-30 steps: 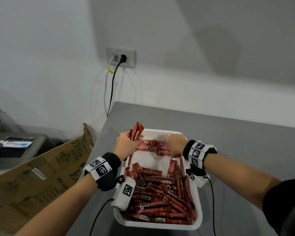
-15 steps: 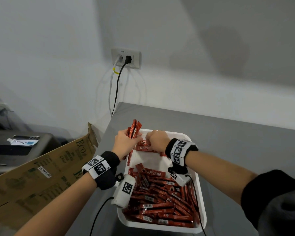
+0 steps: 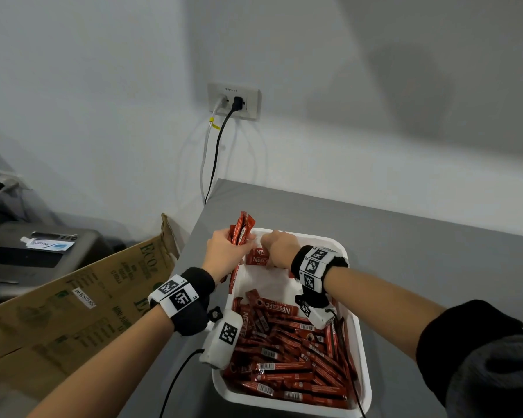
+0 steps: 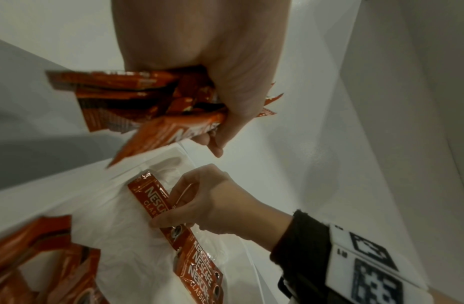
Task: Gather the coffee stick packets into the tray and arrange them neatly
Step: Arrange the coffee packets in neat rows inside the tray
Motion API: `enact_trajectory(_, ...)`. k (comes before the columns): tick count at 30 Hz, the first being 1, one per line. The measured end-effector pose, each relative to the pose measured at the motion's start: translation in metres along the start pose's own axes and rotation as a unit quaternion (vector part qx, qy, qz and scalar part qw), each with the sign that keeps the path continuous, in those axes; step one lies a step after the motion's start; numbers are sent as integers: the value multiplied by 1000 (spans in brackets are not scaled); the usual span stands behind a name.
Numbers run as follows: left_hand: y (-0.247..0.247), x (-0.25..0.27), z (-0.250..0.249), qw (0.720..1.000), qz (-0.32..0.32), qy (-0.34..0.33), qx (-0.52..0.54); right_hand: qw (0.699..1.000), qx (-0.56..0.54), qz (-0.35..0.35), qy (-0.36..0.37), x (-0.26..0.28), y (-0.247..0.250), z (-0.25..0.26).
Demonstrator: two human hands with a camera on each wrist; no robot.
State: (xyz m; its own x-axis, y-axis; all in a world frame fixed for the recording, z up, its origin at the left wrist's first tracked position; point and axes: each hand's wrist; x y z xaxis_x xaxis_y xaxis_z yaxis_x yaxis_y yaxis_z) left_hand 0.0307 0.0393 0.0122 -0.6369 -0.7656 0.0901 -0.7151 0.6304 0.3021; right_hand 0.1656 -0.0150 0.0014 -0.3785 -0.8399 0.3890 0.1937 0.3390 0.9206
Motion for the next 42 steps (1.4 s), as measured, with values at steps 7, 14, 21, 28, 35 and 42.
enact_trajectory(7,0,1,0,1000,-1,0,1,999,-48,-10,-17,-8,-4,0)
enact_trajectory(14,-2,2,-2,1000,3,3,-1,999,-29,-12,-10,-8,-4,-4)
enact_trajectory(21,-3,1,-4,1000,8,2,-5,1000,-5,-19,4,-3,-7,-13)
enact_trajectory(28,-3,1,-6,999,22,20,-16,934,-312,-165,47,17,34,-38)
enact_trajectory(35,-29,1,-24,993,103,0,-63,865,-460,-145,138,59,30,-32)
enact_trajectory(42,-20,5,-19,990,104,40,83,770,-580,-262,44,77,8,-56)
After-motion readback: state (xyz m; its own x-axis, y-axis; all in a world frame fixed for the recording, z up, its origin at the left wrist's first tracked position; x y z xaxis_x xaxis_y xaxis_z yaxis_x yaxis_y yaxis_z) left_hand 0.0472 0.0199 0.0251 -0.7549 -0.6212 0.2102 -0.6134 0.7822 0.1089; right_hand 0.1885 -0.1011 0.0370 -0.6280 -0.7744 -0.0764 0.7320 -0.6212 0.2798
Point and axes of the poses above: each hand's wrist, its own x-axis away from the middle knuckle, its own y-axis out of the back of the hand, z = x × y, and after that the axes turned 4 degrees about -x, right-handed
